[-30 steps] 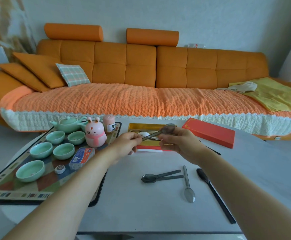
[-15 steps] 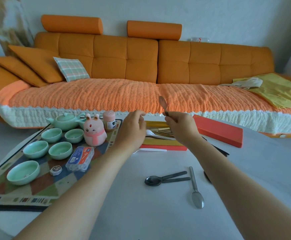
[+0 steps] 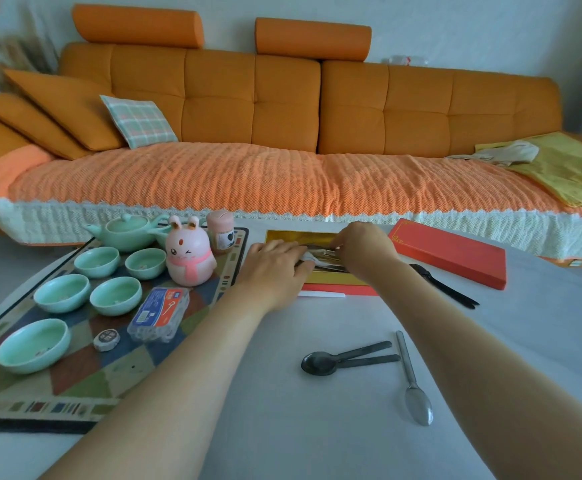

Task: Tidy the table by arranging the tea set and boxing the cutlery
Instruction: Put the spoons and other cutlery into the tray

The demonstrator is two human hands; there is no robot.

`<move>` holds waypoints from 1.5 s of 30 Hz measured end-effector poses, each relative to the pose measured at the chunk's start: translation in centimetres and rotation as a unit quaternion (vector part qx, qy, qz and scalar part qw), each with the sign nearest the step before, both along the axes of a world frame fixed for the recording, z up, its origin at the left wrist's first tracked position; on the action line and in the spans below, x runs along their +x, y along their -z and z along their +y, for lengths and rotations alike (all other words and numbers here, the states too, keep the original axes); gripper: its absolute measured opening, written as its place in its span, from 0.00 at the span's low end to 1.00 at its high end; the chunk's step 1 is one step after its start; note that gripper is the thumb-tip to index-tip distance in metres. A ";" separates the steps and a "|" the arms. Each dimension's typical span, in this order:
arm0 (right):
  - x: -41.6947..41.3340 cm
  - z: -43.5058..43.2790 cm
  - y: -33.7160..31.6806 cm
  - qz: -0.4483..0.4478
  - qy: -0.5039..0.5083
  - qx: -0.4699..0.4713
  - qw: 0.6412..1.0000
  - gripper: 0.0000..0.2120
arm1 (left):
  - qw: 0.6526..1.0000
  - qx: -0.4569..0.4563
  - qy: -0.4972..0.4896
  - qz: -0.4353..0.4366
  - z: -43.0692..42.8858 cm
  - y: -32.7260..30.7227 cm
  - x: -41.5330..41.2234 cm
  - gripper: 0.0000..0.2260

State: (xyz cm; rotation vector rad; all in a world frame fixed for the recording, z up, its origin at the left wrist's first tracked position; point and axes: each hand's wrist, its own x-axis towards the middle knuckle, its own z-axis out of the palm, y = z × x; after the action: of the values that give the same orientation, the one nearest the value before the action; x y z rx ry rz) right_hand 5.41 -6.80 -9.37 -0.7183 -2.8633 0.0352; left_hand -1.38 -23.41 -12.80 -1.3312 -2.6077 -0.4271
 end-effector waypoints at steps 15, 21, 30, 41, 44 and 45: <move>3.8 -1.8 -0.2 0.069 -0.128 -0.184 0.972 0.17 | 0.996 0.072 0.042 0.032 -1.6 -1.4 1.1 0.18; 6.0 -2.9 -1.7 0.121 -0.208 -0.124 0.963 0.13 | 0.982 0.109 0.067 0.137 -3.1 -1.6 3.3 0.03; 10.3 -4.6 -2.2 -0.153 -0.240 -0.201 0.937 0.07 | 0.976 -0.053 0.092 -0.191 -4.9 -2.4 7.1 0.15; 11.2 -4.5 -1.1 -0.158 -0.215 -0.225 0.937 0.05 | 0.960 -0.095 0.114 -0.238 -5.1 -2.8 7.8 0.07; 11.1 -4.3 -1.1 -0.137 -0.206 -0.244 0.938 0.04 | 0.960 -0.054 0.103 -0.256 -5.0 -2.6 7.4 0.06; 10.9 -4.3 -1.2 -0.124 -0.202 -0.259 0.936 0.03 | 0.962 -0.036 0.101 -0.250 -5.0 -2.5 7.2 0.07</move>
State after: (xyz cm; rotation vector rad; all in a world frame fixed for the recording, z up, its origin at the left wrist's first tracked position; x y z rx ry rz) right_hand 16.36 -11.06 -8.18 -0.1939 -3.2219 0.8377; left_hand 5.82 -28.37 -10.28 -1.7130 -2.9075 -0.8001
